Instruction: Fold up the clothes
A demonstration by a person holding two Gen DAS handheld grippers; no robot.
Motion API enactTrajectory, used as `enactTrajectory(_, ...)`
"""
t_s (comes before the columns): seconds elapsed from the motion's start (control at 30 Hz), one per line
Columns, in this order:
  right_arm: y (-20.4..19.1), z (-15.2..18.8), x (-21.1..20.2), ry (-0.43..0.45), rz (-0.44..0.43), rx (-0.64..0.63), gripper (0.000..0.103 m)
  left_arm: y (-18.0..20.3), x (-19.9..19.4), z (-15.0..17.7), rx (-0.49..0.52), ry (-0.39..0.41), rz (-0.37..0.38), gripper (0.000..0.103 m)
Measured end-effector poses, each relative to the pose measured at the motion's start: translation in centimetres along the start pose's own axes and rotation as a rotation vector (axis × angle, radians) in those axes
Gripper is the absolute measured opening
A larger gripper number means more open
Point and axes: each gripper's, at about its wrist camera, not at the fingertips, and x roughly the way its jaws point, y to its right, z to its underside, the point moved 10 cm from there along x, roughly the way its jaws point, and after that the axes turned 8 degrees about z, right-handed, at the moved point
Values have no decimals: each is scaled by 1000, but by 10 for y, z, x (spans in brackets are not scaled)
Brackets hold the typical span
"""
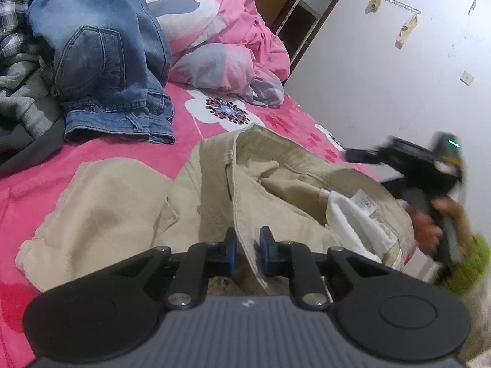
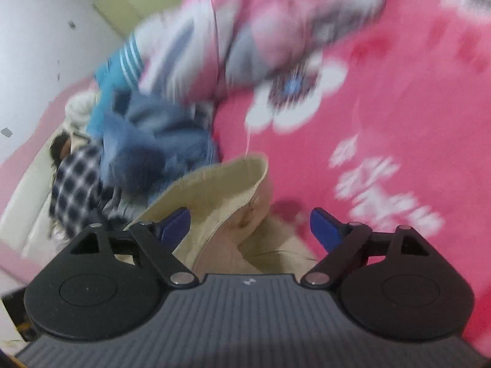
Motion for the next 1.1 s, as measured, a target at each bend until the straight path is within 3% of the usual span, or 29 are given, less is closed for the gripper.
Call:
enactTrajectory(0.03, -1, 2, 14, -52, -6, 5, 85, -1, 1, 0, 2, -7, 0, 18)
enactTrajectory(0.13, -2, 9, 52, -206, -23, 19, 84, -5, 6, -4, 8, -20, -18, 37)
enactTrajectory(0.17, -5, 15, 60, -252, -22, 2, 76, -7, 9, -6, 9, -27, -24, 41)
enactTrajectory(0.2, -7, 17, 65, -274, -16, -17, 59, -9, 13, -7, 9, -38, -23, 41)
enactTrajectory(0.23, -8, 20, 68, -291, 10, -46, 50, -10, 18, -8, 10, -48, -22, 40)
enactTrajectory(0.27, -9, 21, 67, -287, 41, -83, 32, -11, 22, -8, 5, -60, -18, 32)
enactTrajectory(0.3, -10, 21, 66, -283, 73, -120, 17, -13, 26, -8, -10, -73, -10, 18)
enactTrajectory(0.33, -10, 21, 64, -278, 105, -157, 12, -14, 29, -7, -24, -82, -6, 10)
enactTrajectory(0.4, -12, 21, 61, -268, 168, -231, 4, -14, 30, -10, -43, -74, -21, 6)
enactTrajectory(0.5, -25, -2, 32, -116, 297, -411, 3, -4, 12, -30, -10, 1, -57, 5)
enactTrajectory(0.63, -49, -48, -28, 194, 493, -626, 2, 20, -27, -85, 36, 145, -59, 4)
enactTrajectory(0.77, -52, -113, -76, 413, 640, -638, 2, 56, -53, -152, 75, 254, -17, 4)
enactTrajectory(0.87, -58, -179, -129, 575, 726, -595, 2, 107, -74, -212, 152, 358, 6, 4)
enactTrajectory(1.0, -89, -260, -243, 821, 762, -513, 2, 200, -113, -284, 284, 513, 53, 4)
enactTrajectory(1.1, -139, -303, -362, 1068, 792, -475, 2, 279, -154, -323, 365, 631, 126, 4)
